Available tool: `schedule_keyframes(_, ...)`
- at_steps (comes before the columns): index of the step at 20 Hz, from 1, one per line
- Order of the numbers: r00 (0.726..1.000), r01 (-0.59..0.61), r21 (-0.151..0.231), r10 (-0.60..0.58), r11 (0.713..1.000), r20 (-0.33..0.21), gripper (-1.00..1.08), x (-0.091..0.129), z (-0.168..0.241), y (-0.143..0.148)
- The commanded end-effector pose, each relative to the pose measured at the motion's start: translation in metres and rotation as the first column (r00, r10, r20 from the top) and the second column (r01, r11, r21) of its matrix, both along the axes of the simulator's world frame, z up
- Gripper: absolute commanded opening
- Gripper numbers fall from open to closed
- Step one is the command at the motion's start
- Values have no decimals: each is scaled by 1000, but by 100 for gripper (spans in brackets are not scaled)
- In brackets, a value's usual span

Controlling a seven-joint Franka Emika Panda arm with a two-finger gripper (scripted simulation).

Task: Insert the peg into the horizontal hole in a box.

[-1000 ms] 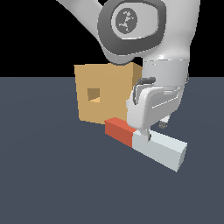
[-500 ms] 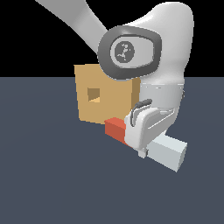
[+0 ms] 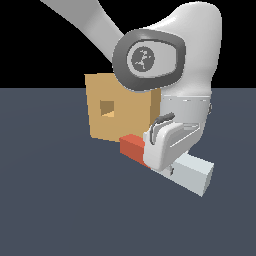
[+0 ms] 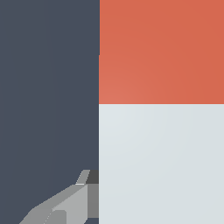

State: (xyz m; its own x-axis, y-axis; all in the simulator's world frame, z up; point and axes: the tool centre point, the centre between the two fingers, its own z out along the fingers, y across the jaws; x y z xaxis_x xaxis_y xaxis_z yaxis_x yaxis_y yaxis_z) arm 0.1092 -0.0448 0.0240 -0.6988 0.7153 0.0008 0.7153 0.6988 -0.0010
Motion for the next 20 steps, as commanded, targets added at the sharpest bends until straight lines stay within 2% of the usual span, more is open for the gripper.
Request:
schedule_keyframes(1, 1000, 0, 0, 0, 1000, 1, -100, 0, 1, 0)
schedule_keyframes(11, 1000, 24, 0, -24, 1000, 0, -100, -5, 2, -3)
schedule_keyframes(20, 991, 130, 0, -130, 991, 0, -100, -28, 11, -13)
